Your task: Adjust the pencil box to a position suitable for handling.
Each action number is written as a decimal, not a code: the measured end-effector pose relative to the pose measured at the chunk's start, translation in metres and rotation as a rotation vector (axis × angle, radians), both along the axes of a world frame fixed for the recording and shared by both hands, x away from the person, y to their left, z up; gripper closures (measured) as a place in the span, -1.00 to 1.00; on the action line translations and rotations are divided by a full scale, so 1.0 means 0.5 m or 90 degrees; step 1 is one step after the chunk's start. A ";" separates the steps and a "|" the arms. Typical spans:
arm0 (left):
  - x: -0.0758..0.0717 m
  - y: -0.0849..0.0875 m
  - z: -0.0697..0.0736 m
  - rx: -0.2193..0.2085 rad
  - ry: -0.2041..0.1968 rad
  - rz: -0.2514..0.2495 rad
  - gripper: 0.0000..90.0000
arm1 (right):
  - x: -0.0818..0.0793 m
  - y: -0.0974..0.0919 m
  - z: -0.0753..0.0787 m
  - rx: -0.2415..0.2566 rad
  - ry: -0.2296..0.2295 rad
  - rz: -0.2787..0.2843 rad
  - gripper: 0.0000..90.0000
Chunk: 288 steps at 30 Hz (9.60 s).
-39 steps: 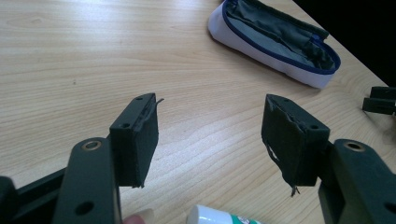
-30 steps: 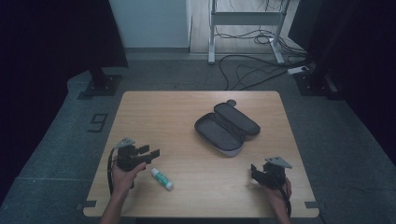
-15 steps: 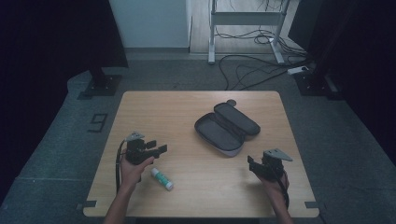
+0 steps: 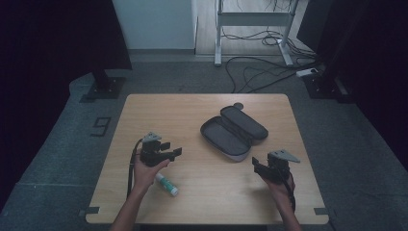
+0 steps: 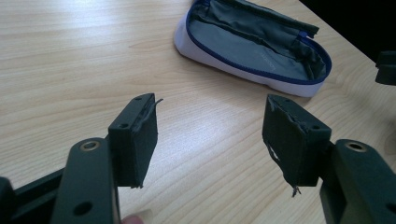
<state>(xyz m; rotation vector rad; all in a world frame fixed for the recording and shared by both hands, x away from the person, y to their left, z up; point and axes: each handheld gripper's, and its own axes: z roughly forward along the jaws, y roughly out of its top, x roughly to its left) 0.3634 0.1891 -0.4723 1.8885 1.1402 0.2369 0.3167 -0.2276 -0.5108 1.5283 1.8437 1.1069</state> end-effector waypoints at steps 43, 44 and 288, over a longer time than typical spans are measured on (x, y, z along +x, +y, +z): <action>0.105 -0.105 -0.021 0.017 0.034 0.024 -0.19 | 0.063 0.051 0.018 -0.008 0.008 0.041 -0.19; 0.108 -0.109 -0.021 0.016 0.035 0.023 -0.19 | 0.065 0.052 0.019 -0.008 0.007 0.042 -0.19; -0.003 -0.031 -0.093 0.043 0.107 -0.007 0.35 | 0.077 0.128 -0.040 -0.095 0.042 0.105 0.07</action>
